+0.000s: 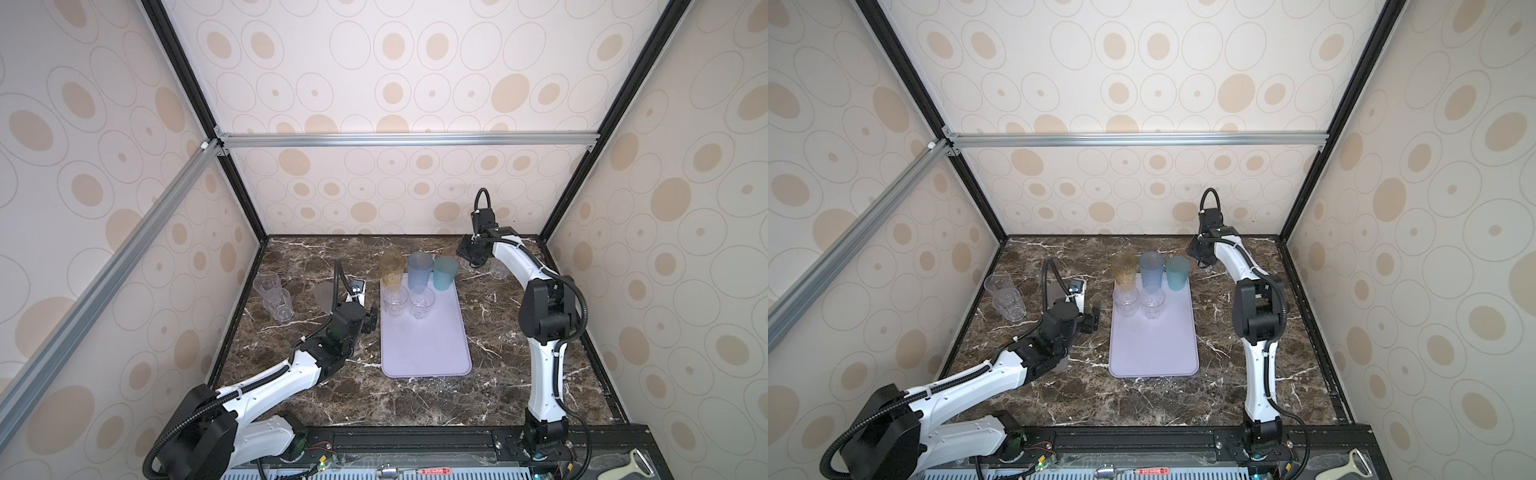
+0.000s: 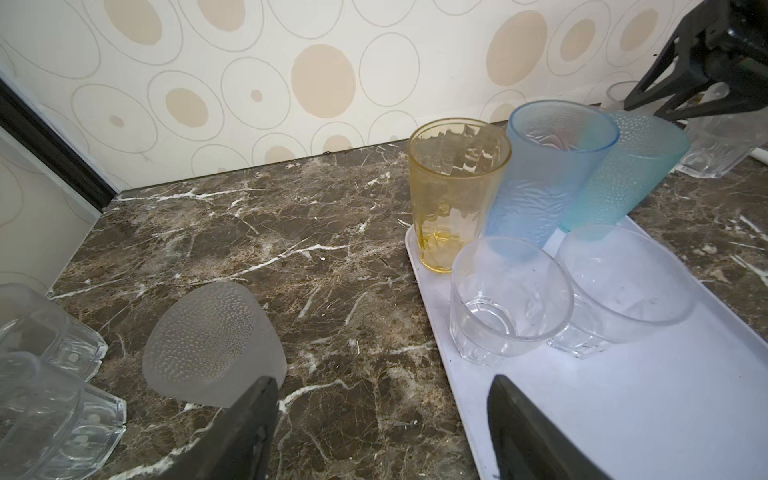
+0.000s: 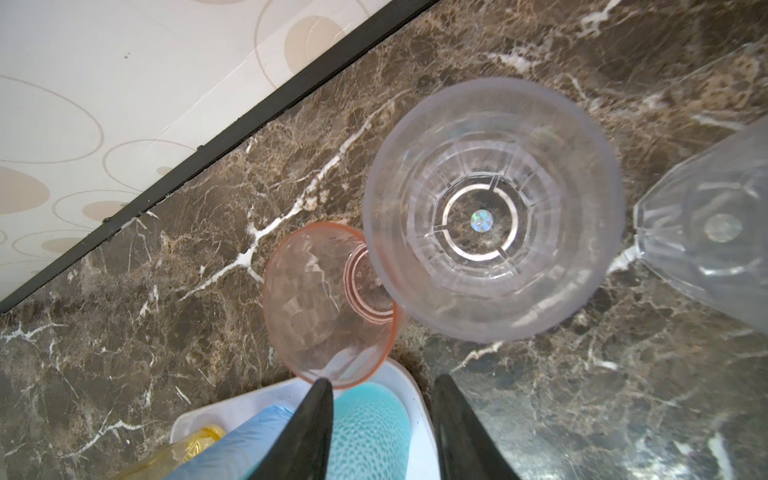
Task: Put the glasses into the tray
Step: 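Lower the right gripper over the pink cup beyond the tray, then close the right gripper on the pink cup rim and lift it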
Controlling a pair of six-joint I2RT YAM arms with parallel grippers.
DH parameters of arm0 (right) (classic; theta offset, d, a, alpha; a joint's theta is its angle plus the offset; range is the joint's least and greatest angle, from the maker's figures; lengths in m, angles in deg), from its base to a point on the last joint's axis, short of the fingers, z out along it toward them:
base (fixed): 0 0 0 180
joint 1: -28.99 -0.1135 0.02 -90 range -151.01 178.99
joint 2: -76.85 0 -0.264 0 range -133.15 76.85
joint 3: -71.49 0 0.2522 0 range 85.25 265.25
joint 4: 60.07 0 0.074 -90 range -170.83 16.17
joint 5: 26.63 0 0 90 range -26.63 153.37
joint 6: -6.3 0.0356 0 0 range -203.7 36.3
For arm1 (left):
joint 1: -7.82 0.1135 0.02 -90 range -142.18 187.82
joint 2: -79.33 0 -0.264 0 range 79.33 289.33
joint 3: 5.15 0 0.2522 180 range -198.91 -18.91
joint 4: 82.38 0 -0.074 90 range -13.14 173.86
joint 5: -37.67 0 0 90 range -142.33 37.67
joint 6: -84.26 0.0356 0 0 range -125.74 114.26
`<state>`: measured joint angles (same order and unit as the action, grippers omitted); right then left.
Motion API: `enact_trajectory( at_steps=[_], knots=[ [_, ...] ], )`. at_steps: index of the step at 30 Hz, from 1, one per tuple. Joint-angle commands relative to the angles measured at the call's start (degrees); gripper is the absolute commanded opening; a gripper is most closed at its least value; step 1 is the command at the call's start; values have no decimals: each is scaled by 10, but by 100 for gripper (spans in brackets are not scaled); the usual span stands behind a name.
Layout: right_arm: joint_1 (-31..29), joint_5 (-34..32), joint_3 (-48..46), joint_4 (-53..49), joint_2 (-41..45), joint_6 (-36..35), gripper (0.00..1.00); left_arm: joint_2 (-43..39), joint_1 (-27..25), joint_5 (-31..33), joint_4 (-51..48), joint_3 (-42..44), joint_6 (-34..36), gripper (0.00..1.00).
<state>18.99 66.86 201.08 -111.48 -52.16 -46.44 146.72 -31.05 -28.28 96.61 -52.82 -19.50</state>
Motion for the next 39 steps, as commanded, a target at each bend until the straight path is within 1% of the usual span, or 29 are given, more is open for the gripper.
enact_trajectory(
  at_steps=[1, 8, 12, 15, 21, 30, 32, 36, 39],
  knots=[
    [-1, 1, 23, -12, -24, 8, 42, 7, 5, -7, -7, -3, -14, 78],
    [0, -5, 35, -11, -42, 8, 42, 8, 6, -11, -7, 1, -15, 78],
    [1, -3, 41, -10, -52, 7, 39, 11, 6, -15, -5, 4, -18, 78],
    [1, -3, 49, -15, -60, 6, 37, 14, 6, -16, -2, 4, -17, 78],
    [1, -6, 51, -16, -63, -1, 26, 18, 6, -20, -1, 2, -19, 78],
    [1, -16, 72, -28, -80, -16, 19, 16, 6, -22, -4, 4, -21, 77],
    [1, -16, 74, -29, -83, -19, 19, 16, 6, -22, -2, 8, -24, 77],
    [1, -16, 78, -32, -90, -22, 22, 18, 6, -27, 2, 13, -30, 77],
    [1, -16, 79, -34, -92, -23, 19, 21, 6, -30, 2, 10, -30, 77]
  ],
)
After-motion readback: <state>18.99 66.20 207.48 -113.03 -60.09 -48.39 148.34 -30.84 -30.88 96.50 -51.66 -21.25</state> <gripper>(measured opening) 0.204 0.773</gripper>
